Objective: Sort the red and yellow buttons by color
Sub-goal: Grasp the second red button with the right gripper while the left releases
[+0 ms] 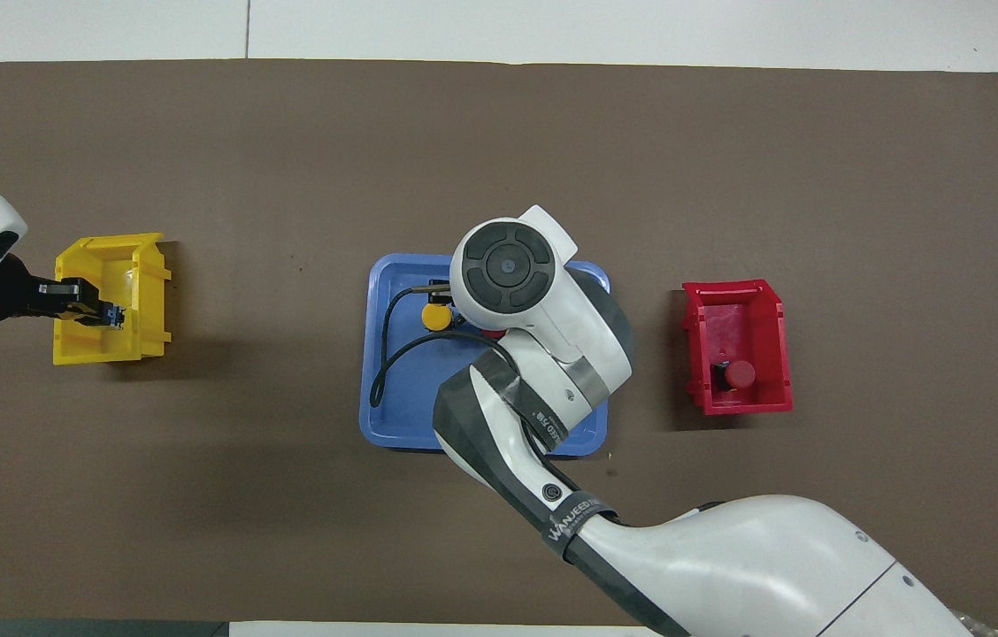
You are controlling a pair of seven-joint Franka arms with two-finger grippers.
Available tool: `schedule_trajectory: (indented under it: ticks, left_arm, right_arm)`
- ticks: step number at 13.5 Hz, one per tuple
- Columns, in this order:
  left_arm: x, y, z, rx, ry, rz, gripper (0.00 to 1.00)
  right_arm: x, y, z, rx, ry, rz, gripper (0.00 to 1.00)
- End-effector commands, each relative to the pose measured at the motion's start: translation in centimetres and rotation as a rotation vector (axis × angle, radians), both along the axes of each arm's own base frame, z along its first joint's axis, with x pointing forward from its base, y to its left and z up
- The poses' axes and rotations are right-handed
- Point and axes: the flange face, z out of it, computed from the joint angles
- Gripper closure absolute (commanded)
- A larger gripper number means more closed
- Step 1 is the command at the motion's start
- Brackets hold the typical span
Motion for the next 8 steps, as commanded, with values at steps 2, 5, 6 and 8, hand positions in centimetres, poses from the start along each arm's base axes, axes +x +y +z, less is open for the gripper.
schedule_trajectory:
  ticks: [2,5,6,8]
  left_arm:
    - [-1.3,1.5,-1.5,0.025,-0.036,-0.002,0.99]
    - [-1.2,1.7,-3.1,0.028,-0.04,-0.012,0.99]
    - [-1.6,1.7,-4.1,0.03,-0.052,-0.011,0.99]
    - [-2.2,2.0,-5.1,0.029,-0.045,-0.008,0.96]
  right_arm:
    - [-1.3,-1.0,-0.5,-0.021,0.003,-0.011,0.31]
    - [-1.4,-1.1,-0.6,-0.027,0.012,-0.007,0.53]
    - [-1.1,-1.3,-0.4,-0.028,0.013,-0.011,0.68]
    - [0.3,-1.7,2.5,-0.035,0.02,-0.03,0.81]
